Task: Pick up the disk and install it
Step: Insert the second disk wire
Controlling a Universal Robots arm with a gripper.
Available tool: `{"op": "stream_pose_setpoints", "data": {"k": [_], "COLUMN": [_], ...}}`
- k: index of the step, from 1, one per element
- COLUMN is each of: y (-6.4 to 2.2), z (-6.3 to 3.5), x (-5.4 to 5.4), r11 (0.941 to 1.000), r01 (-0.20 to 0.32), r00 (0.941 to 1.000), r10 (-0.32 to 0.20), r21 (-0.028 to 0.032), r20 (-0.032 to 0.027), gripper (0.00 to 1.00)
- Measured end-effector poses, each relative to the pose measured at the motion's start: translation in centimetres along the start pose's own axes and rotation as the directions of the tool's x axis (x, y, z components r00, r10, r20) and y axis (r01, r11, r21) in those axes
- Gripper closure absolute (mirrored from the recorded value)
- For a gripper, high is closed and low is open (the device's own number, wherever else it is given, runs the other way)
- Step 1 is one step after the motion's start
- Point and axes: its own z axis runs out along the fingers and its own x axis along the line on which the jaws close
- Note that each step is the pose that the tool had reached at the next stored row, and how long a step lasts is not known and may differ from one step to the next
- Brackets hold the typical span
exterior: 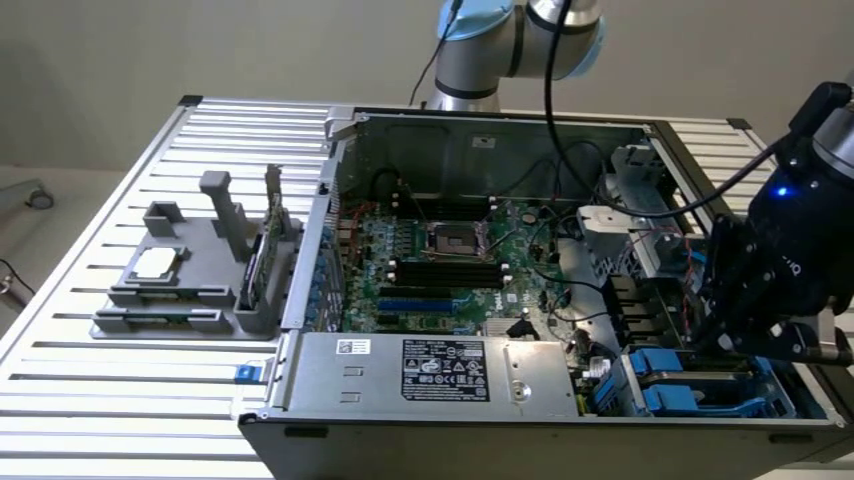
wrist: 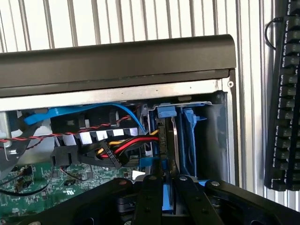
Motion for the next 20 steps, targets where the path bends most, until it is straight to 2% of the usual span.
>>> {"op": "stream_pose_setpoints", "data": {"k": [6,20], "y": [-0.14,-0.38], "z": [0.04,-0.24], "x": [-0.01,-0.07], "r11": [0.9995,0.9992], "r01": [0.030,0.039], "r00": [0.9996,0.9993], "r10": [-0.030,-0.039], "r21": [-0.0047,-0.0056], "r20": [-0.0008,0.0014], "gripper": [0.84,0.84]}}
